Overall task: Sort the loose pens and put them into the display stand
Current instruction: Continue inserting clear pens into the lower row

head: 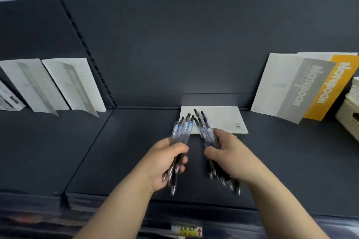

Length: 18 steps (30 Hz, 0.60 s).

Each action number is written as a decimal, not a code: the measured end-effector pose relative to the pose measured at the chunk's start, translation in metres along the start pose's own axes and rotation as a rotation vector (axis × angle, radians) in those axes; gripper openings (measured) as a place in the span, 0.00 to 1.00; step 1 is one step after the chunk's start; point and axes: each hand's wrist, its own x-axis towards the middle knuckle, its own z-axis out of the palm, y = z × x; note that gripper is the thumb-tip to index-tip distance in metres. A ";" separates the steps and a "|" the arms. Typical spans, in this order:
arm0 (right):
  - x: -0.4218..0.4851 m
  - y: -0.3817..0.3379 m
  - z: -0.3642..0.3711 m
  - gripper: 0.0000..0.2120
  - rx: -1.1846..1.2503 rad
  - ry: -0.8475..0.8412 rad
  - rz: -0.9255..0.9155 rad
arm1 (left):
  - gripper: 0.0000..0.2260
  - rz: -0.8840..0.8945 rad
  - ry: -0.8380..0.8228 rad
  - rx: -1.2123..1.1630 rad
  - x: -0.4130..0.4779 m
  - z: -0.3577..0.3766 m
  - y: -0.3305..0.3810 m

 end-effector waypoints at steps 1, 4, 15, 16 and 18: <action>0.002 -0.003 0.012 0.04 0.014 0.018 -0.018 | 0.04 0.005 0.025 -0.078 -0.003 -0.002 0.000; 0.007 -0.028 0.065 0.10 0.032 -0.004 -0.092 | 0.08 0.067 0.085 -0.234 -0.019 -0.032 0.003; 0.033 -0.126 0.351 0.09 -0.211 -0.230 -0.337 | 0.12 0.161 0.256 -0.472 -0.114 -0.292 0.004; 0.035 -0.134 0.380 0.08 -0.227 -0.256 -0.360 | 0.12 0.161 0.281 -0.509 -0.124 -0.318 0.002; 0.036 -0.149 0.435 0.06 -0.251 -0.303 -0.410 | 0.12 0.173 0.316 -0.595 -0.145 -0.366 0.000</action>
